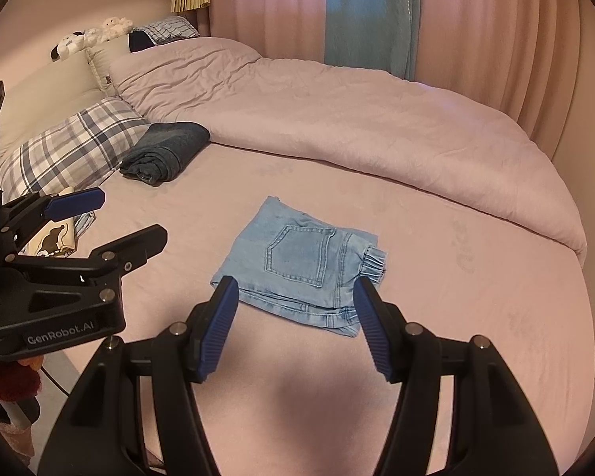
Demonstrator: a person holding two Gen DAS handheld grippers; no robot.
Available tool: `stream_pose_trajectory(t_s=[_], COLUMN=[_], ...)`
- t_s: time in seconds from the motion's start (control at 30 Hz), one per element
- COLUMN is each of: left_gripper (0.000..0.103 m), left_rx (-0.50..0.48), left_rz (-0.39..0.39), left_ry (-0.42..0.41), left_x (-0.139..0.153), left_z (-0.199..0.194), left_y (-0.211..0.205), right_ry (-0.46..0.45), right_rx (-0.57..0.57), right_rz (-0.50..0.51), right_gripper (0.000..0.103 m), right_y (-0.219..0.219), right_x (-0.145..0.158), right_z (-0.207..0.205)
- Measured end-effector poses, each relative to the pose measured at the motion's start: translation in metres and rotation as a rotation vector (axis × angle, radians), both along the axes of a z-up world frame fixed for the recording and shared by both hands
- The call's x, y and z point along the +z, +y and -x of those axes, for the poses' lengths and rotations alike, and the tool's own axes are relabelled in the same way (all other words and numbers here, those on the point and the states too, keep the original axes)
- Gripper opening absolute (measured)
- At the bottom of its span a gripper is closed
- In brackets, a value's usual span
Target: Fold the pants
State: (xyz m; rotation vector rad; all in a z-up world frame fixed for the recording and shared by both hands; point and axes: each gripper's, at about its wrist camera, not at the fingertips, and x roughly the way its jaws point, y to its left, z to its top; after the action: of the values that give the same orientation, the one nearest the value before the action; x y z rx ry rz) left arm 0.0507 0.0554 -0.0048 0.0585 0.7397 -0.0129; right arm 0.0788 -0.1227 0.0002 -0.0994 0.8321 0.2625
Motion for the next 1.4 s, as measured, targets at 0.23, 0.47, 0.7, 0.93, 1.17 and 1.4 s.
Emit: stream_pose_trajectory(t_s=[0.23,0.47,0.7,0.93,1.17,1.4], left_gripper=[0.084,0.084,0.084,0.084,0.084,0.084], left_rx=[0.002,0.001,-0.001,-0.003,-0.005,-0.009], left_rz=[-0.008,-0.01,-0.01,-0.013,-0.014,-0.013], left_ry=[0.004,0.003,0.004,0.009,0.01,0.01], left_x=[-0.0005,-0.0013,-0.0024,-0.0045,-0.0046,-0.005], left_z=[-0.0014,-0.0024,-0.0024,-0.0027,-0.003,-0.0034], left_y=[-0.001,-0.0001,0.0004,0.0022,0.0013,0.0012], right_ry=[-0.001,-0.002,-0.003,-0.005,-0.006,-0.006], right_rx=[0.0,0.001,0.002,0.005,0.006,0.007], right_rz=[0.0,-0.002,-0.001,0.0,0.001,0.001], right_gripper=[0.061,0.061,0.061,0.061,0.061,0.061], right_y=[0.0002,0.0004,0.0008,0.0005,0.0001,0.0002], right_x=[0.0011,0.0023,0.0027,0.0036,0.0035,0.0031], right_z=[0.0005,0.0,0.0001,-0.002,-0.0035,-0.0028])
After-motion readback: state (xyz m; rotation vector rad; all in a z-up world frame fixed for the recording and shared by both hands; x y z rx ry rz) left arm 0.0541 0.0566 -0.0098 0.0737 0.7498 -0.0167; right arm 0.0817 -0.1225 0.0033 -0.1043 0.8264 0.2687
